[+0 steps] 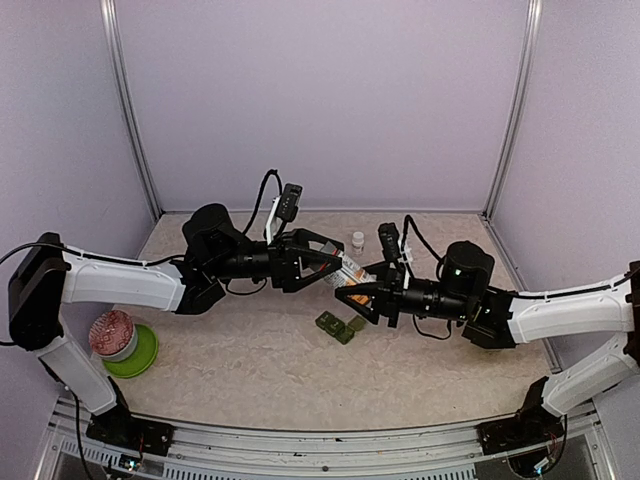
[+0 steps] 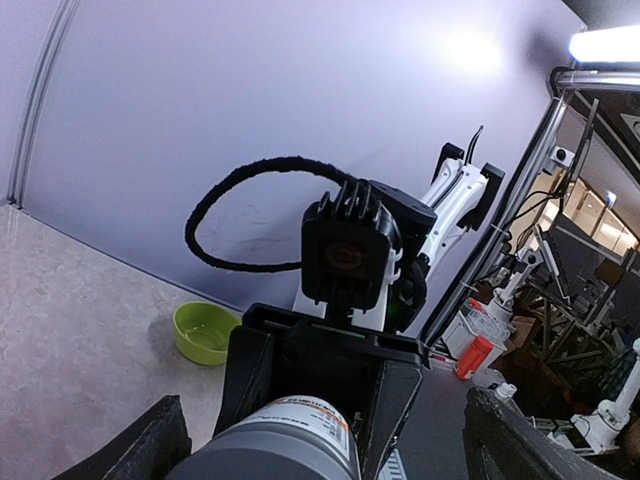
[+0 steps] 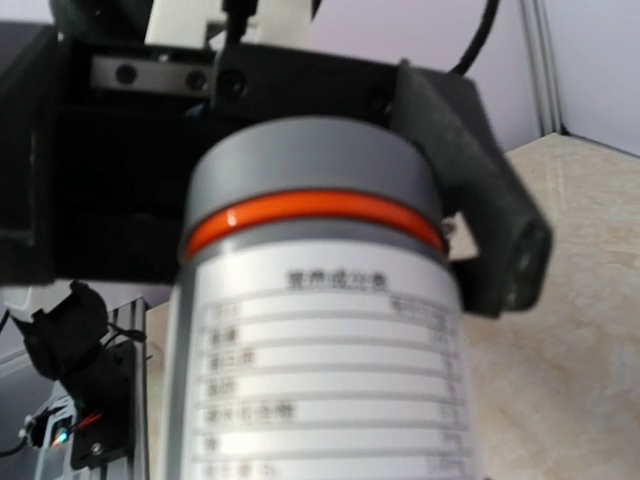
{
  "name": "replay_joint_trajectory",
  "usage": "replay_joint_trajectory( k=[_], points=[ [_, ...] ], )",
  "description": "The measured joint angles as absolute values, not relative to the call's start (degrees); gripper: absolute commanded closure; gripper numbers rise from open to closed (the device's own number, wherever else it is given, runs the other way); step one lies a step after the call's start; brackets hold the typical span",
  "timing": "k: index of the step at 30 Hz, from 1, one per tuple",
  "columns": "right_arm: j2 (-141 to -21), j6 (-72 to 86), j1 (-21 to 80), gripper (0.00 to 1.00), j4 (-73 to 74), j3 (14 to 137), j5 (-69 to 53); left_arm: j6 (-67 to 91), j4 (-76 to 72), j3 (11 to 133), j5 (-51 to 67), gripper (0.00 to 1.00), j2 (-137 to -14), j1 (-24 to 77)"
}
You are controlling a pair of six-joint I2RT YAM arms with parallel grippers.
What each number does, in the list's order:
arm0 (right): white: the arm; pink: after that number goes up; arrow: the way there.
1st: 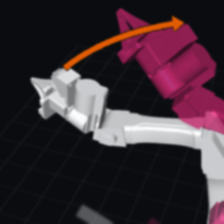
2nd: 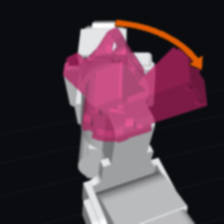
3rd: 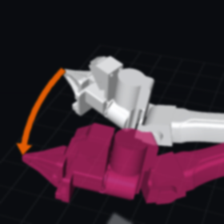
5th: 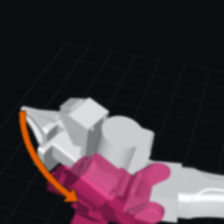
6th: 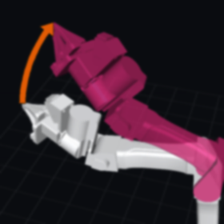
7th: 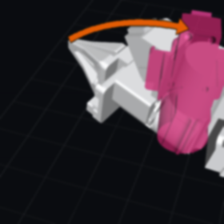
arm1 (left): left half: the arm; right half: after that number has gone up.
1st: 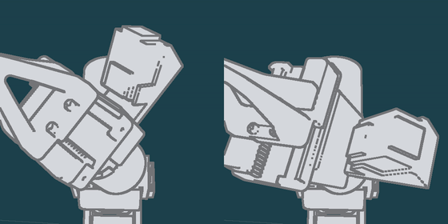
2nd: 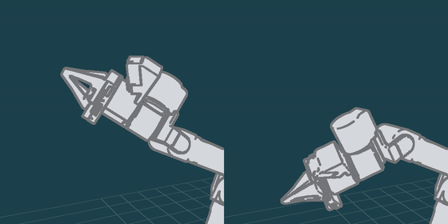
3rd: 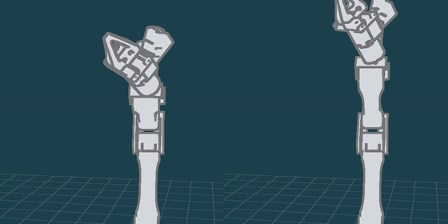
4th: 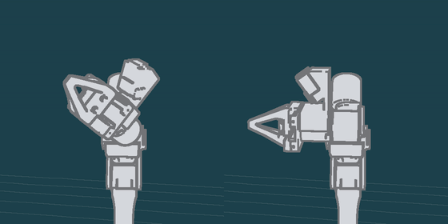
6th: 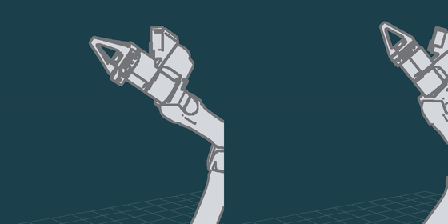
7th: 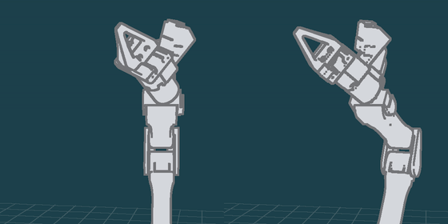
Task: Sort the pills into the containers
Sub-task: Unscrew the lid of the pill bottle from the pill bottle.
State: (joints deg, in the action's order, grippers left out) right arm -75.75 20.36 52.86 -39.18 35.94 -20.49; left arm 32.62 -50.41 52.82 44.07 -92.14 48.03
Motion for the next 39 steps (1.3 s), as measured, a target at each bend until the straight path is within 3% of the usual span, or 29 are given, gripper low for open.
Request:
replay_joint_trajectory(
  k=[21,39],
  points=[
    [-69.7,18.7,49.7,0.8,-35.6,35.4,-13.9,26.9,-41.5,52.6,42.7,0.08,-87.6,48.4],
    [-71.6,18.8,49.8,0.8,-41.3,33.3,-25.8,26.8,-42.5,54.0,41.9,0.07,-89.1,45.6]
  ],
)
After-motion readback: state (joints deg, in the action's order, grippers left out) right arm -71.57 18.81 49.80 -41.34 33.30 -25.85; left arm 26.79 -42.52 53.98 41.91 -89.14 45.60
